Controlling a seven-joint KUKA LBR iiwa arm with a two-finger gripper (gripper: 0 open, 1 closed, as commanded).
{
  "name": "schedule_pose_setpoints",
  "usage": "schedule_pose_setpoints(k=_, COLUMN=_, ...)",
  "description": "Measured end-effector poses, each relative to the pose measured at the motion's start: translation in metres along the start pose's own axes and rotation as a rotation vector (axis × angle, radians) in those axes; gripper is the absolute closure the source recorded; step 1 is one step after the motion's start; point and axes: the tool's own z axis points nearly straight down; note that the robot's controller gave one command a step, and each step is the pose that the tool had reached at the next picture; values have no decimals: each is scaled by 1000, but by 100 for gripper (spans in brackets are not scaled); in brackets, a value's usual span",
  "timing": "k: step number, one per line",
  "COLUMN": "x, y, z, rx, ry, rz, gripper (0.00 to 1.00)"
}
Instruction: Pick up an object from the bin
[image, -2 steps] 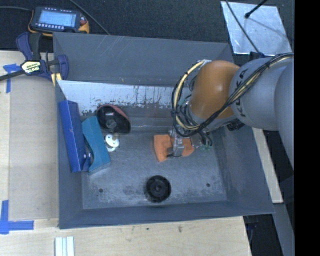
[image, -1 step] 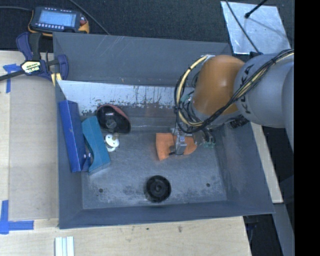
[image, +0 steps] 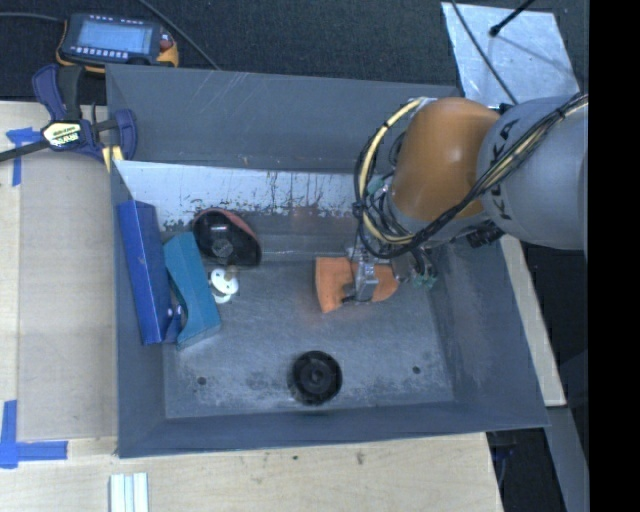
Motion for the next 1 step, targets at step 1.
schedule_pose_setpoints(k=1, x=-1, y=0, z=-15, rx=0, ry=-7, rz=0, gripper=100)
